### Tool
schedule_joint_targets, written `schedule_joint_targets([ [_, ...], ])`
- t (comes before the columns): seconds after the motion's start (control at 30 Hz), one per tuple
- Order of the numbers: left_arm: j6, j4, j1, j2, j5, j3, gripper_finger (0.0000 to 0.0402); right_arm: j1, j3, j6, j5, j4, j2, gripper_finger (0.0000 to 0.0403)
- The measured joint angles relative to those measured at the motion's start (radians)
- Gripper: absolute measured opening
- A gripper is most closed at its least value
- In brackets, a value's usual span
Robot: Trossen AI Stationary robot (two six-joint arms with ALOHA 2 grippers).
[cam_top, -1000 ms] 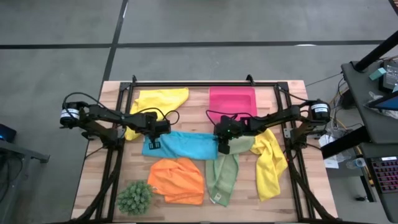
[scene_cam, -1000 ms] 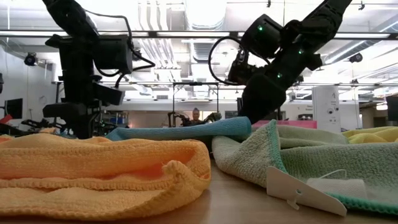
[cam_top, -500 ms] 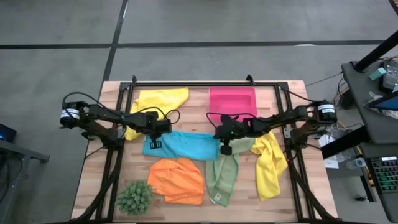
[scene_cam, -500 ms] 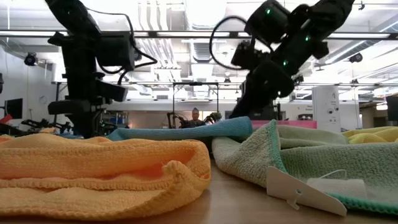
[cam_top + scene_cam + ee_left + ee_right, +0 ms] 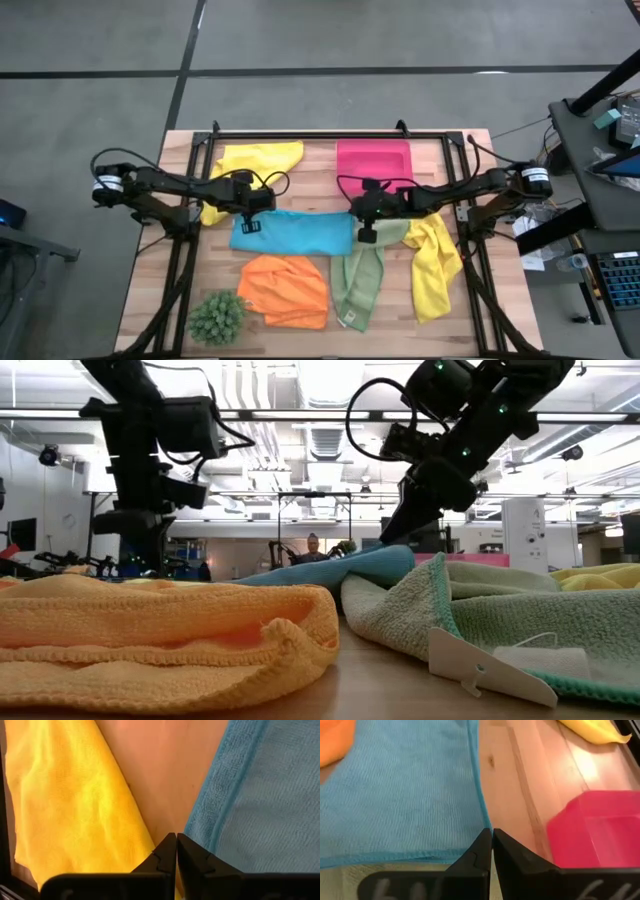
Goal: Fold microfiber towels
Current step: Fold the blue microfiber cloth
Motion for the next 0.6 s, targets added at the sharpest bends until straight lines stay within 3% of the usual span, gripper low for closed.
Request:
schedule_joint_targets([
  [0.1,0.000,0.000,0.000,-0.001,-0.001,0.000,0.0000,0.000,0.000,-0.012,0.057,-0.003,0.000,0.0008],
  [0.37,0.000,0.001,0.000,-0.001,0.012,-0.001,0.0000,0.000,0.000,-0.020,0.061,-0.022,0.000,0.0008],
  [0.6,-0.002,0.030,0.000,0.000,0.098,-0.002,0.0000,0.000,-0.013,0.013,0.059,-0.035,0.001,0.0010],
])
